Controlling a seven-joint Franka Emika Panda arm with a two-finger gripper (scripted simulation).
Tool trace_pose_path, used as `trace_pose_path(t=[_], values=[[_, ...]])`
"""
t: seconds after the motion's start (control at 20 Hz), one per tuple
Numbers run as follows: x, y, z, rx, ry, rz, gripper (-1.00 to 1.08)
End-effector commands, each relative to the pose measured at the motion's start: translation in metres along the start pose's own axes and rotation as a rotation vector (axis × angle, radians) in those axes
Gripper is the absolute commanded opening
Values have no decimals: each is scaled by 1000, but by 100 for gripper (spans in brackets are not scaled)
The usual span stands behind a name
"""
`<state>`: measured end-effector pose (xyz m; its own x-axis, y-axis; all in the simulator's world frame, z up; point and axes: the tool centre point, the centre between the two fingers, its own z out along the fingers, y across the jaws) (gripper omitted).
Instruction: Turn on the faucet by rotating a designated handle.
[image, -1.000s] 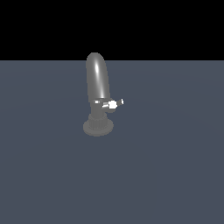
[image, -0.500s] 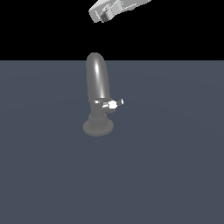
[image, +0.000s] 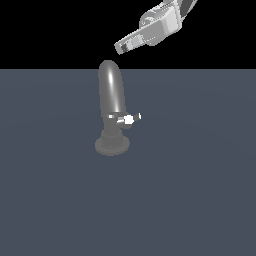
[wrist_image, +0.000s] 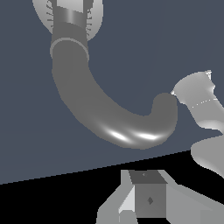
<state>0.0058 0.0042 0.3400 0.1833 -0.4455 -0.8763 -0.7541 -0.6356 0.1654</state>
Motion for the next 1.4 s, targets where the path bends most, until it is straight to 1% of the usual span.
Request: trace_pose_path(t=[0.0, 0.45, 1.0, 1.2, 1.35], values=[[16, -6, 0, 17, -59, 45, -100], [71, -23, 4, 78, -254, 199, -100], [135, -33, 24, 151, -479, 379, -100], [153, -33, 32, 173, -542, 429, -100], [159, -33, 36, 182, -567, 449, -100]])
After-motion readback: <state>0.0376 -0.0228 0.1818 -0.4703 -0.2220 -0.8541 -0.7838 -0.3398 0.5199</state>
